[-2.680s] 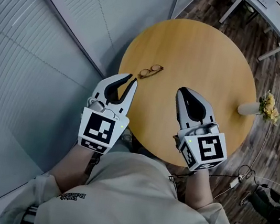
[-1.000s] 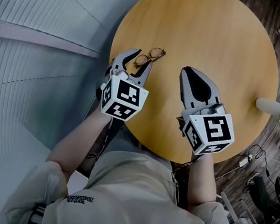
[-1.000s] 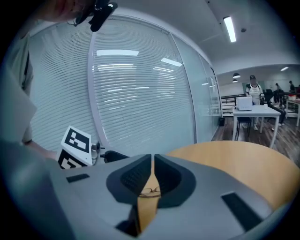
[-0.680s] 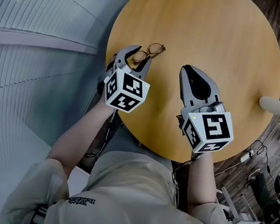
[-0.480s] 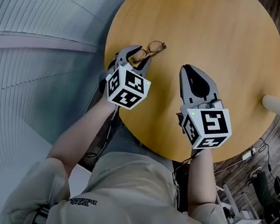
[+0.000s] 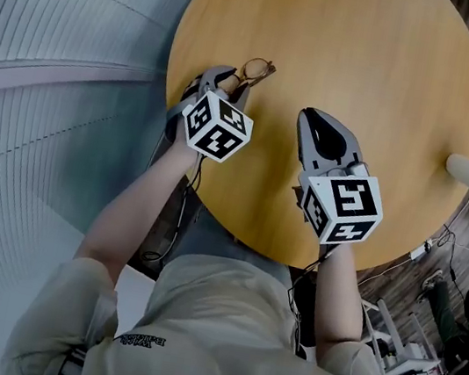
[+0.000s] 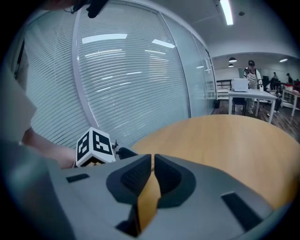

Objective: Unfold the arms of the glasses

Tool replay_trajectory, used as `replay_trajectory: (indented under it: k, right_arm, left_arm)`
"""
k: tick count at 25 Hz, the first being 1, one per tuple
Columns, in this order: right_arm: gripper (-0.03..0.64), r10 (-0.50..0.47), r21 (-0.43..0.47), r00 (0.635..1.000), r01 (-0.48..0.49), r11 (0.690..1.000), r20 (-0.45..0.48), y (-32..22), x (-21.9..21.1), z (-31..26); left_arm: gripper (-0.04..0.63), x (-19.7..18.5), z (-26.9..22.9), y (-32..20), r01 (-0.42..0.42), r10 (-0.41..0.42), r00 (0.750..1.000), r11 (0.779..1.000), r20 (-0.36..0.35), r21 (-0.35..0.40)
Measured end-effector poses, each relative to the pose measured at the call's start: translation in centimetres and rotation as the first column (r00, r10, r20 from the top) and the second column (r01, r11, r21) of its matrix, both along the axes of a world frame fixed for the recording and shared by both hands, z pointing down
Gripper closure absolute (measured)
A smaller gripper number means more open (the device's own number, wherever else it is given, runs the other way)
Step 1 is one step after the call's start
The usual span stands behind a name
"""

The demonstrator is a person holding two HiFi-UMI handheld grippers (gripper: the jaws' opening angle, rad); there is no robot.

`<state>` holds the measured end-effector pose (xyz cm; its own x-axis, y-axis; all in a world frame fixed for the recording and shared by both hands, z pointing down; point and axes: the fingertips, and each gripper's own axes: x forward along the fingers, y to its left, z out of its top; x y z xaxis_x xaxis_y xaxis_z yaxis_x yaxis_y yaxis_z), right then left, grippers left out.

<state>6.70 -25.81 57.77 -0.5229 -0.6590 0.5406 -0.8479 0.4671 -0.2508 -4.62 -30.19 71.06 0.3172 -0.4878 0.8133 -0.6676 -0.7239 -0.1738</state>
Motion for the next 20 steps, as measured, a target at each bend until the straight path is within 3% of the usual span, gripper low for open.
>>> replay_trajectory:
  k: [5,10,20]
  right_arm:
    - [0.576,0.002,-0.013,1.000,-0.002,1.000,0.004,0.3,0.3,0.2]
    - [0.575,0.006,-0.023,1.000,-0.006,1.000,0.002,0.7,1.0,1.3]
    - [0.576,0.006,-0.035,1.000,-0.006,0.999,0.000,1.9,0.8,0.9]
  left_arm:
    - [0.443,0.0,1.0,0.0,-0.030,0.030,0.998,1.000,0.056,0.000]
    - [0.445,0.8,2.3,-0.5,-0.035,0.035,0.998,0.999,0.058,-0.006]
    - [0.541,0.2,0.6,-0.6,-0.060,0.057,0.996,0.997,0.070,0.039]
